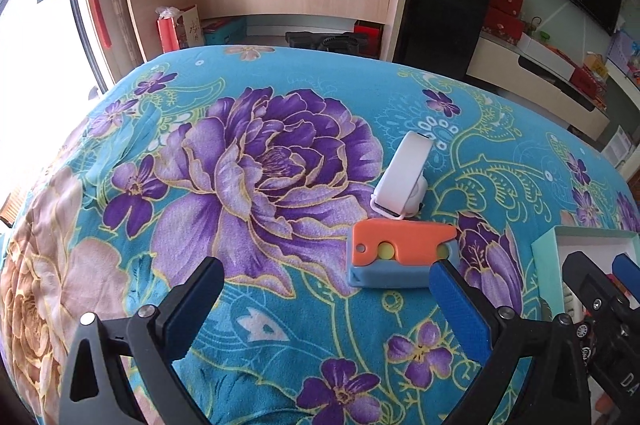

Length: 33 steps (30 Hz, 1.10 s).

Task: Organize rigid objects
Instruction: 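Move both grippers back to the white ring toy and last block, then grasp the orange-and-blue block with the left gripper while the right gripper grasps the white ring toy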

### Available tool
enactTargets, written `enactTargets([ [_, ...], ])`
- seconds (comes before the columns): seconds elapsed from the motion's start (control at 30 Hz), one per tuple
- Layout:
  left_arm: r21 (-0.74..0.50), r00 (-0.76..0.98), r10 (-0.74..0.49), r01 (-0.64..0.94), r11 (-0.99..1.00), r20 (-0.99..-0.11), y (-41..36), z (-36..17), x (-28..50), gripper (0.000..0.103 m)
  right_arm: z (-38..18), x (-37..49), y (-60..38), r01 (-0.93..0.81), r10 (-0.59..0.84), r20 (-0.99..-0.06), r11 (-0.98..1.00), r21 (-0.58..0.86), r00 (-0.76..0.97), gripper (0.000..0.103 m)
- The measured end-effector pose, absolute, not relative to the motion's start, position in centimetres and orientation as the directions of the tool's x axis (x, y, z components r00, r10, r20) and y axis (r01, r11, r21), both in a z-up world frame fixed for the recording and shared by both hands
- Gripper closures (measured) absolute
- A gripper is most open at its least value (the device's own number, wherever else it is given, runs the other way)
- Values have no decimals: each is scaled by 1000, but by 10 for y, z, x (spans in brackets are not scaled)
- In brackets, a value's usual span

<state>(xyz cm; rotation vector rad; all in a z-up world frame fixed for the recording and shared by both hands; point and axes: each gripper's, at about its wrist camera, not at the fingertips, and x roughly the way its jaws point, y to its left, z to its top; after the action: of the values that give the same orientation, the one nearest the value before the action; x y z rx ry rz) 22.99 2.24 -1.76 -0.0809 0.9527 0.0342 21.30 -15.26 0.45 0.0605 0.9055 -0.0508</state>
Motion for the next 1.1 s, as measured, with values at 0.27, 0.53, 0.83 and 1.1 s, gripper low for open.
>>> enactTargets([
  [0.27, -30, 586, -20, -8, 1000, -810, 6, -23, 237, 0, 0, 218, -156, 88, -20, -793, 995, 42, 609, 11],
  [0.53, -38, 586, -62, 52, 998, -808, -9, -28, 243, 0, -1, 221, -162, 104, -36, -794, 994, 34, 607, 11],
  [0.83, -17, 557, -4, -17, 1000, -831, 2, -42, 252, 0, -5, 222, -159, 103, -54, -800, 995, 10, 597, 11],
  [1.1, -90, 561, -59, -29, 996, -826, 18, -43, 252, 1, 0, 222, -146, 68, -47, -787, 998, -6, 615, 11],
])
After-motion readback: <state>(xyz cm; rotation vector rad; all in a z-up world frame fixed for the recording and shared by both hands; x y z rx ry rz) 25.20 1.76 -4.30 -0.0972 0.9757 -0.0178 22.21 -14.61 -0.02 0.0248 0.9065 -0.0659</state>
